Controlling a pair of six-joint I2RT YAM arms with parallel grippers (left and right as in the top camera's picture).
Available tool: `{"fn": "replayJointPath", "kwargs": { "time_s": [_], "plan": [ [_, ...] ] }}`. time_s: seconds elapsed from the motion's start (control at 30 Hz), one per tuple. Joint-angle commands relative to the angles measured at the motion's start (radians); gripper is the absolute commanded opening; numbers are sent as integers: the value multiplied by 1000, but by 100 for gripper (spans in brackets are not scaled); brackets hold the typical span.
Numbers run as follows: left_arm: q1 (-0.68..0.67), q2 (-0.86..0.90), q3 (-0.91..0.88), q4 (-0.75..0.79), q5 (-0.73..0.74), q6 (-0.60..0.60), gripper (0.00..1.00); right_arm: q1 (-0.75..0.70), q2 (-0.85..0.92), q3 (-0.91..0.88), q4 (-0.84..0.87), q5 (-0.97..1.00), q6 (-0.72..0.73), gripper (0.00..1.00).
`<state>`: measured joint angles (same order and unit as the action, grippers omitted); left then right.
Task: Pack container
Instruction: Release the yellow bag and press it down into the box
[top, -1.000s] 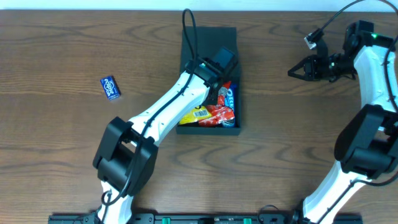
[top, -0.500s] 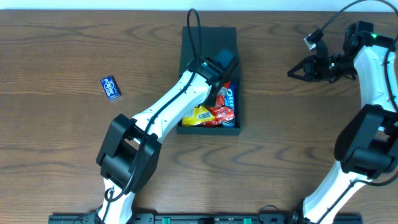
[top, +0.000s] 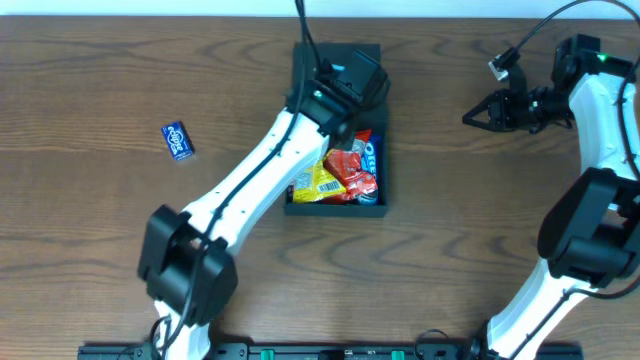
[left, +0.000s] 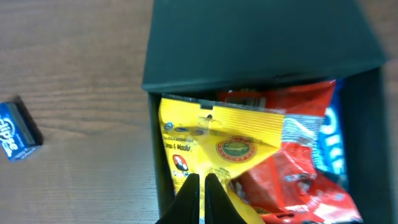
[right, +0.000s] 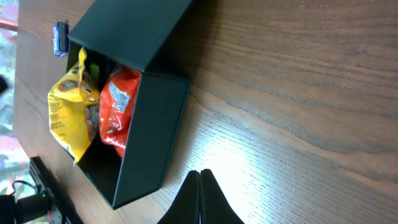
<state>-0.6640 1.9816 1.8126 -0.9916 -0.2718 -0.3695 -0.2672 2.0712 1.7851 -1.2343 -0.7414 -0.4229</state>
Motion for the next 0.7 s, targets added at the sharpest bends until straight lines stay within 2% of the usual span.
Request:
{"fn": "replayJointPath", "kwargs": {
  "time_s": [0.0,0.33,0.67],
  "plan": [
    [2,98,-23,-6,-27,-13,6,-3,-4,19,-5,-18,11,1],
    [2,278,-22,-26,44,-28,6,-4,-4,19,-14,8,11,1],
    [4,201,5,-40,20,-19,6,-4,-4,19,-4,11,10,1]
  ]
}}
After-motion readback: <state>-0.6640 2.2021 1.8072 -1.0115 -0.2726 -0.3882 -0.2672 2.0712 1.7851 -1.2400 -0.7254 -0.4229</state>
